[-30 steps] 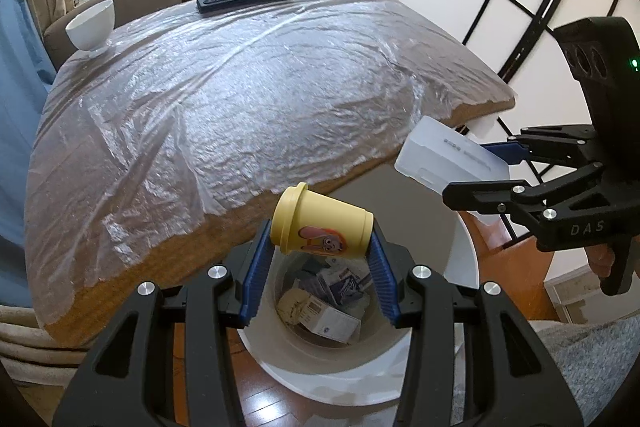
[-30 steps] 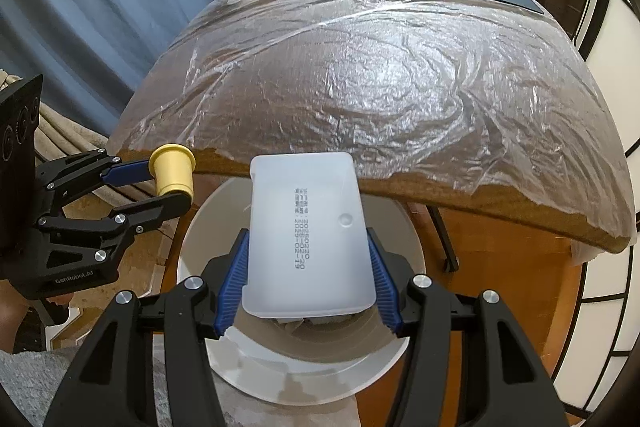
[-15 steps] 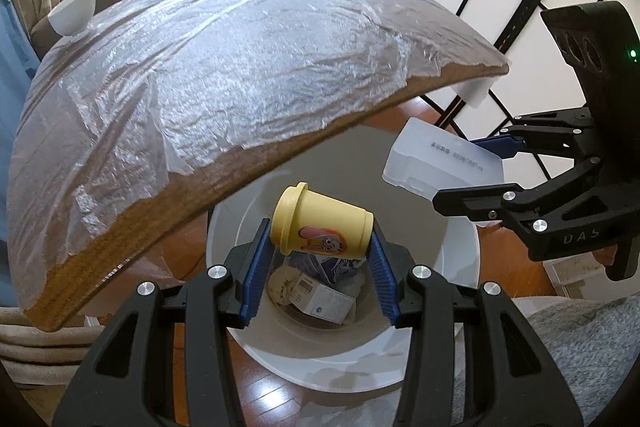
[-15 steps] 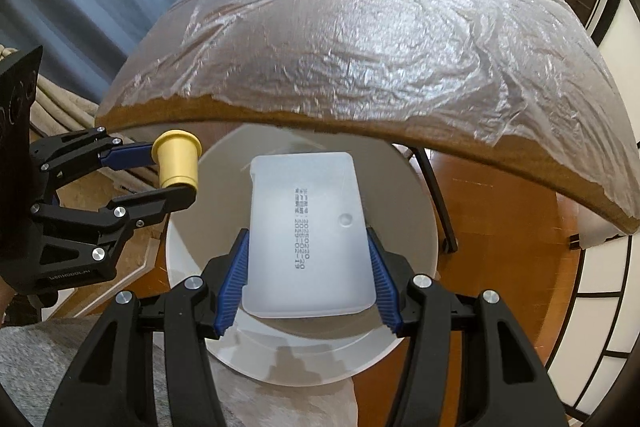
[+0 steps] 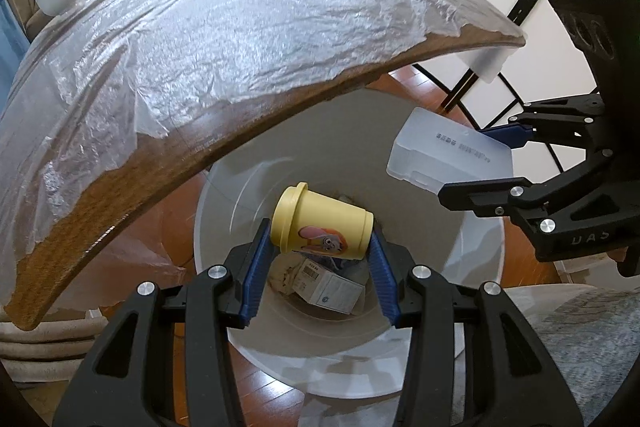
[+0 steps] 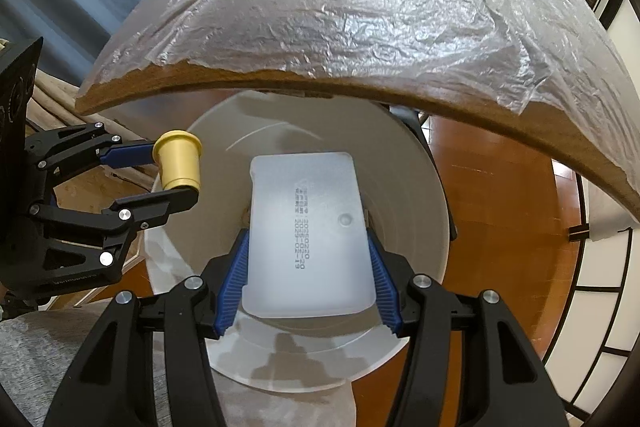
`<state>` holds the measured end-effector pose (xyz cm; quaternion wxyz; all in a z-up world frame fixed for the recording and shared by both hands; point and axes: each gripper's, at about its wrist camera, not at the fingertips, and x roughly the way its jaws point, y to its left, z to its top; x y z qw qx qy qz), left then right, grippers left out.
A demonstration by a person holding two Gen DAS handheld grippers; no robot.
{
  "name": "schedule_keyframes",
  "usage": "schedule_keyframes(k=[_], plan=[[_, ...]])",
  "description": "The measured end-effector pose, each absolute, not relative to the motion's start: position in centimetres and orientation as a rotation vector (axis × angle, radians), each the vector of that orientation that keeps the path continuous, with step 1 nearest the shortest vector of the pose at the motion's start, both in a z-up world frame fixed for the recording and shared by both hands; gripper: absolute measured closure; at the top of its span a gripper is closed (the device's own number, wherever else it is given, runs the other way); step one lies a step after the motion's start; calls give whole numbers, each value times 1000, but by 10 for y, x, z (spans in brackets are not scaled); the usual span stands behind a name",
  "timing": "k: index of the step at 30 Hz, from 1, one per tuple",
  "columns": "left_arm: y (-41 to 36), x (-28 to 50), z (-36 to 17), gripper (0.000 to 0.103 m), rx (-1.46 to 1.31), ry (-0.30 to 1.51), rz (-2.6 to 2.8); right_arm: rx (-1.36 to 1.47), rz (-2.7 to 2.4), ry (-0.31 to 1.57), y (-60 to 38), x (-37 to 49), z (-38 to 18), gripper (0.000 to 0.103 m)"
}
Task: Collect trash
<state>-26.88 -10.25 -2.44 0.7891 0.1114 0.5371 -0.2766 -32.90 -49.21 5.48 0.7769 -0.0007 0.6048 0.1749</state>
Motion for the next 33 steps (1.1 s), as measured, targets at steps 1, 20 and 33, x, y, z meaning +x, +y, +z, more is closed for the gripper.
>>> schedule_keyframes(k=[1, 20, 33], plan=[[-103, -268, -27, 56, 242, 1162, -593, -1, 377, 1311, -493, -330, 53, 49], [-121, -263, -78, 56, 291, 1244, -575, -10, 357, 1372, -490, -323, 9, 49], [-122, -260, -88, 27, 262, 1275, -568, 35, 337, 1357, -504, -322, 4, 13]])
